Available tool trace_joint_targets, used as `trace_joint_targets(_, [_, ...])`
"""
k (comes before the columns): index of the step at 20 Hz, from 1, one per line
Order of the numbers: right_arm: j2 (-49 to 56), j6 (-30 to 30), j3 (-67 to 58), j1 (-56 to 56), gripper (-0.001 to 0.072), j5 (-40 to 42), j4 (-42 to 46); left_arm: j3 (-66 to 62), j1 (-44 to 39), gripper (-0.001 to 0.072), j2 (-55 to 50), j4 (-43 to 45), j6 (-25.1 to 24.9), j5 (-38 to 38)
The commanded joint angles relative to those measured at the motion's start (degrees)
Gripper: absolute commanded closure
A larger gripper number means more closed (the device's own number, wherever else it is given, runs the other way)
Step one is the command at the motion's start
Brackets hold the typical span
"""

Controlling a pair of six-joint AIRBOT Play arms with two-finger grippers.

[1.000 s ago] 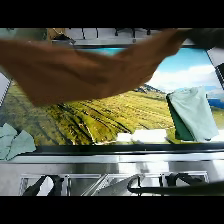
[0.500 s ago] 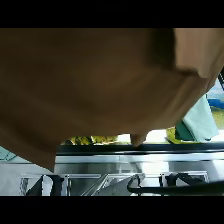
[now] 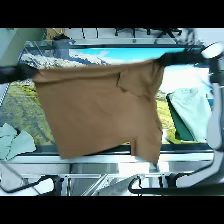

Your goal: Fold the shirts.

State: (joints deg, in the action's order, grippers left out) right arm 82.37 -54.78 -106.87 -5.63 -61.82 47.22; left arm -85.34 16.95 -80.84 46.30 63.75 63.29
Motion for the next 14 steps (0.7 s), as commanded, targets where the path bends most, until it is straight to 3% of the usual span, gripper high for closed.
trace_joint_targets(1, [13.0, 0.2, 0.7, 0.0, 0.0697, 3.5, -2.7, -2.8, -3.9, 0.0695, -18.2, 6.6, 0.0, -3.8])
trace_joint_targets(4, [17.9, 0.4, 0.6, -0.8, 0.0697, 9.1, -5.1, -13.6, -4.0, 0.0695, -30.1, 6.6, 3.3, -1.6])
trace_joint_targets(7, [18.7, 2.6, 0.6, -2.8, 0.0697, 9.9, -8.4, -23.0, -4.0, 0.0695, -35.4, 6.7, 6.1, 1.1])
trace_joint_targets(11, [18.5, 2.6, 0.6, -6.3, 0.0697, 3.5, -8.3, -25.7, -4.1, 0.0696, -35.7, 7.7, 7.8, 4.6])
trace_joint_targets(14, [18.7, 2.6, 0.6, -7.1, 0.0696, 0.9, -6.9, -25.0, -4.8, 0.0695, -35.7, 15.3, 11.5, 7.3])
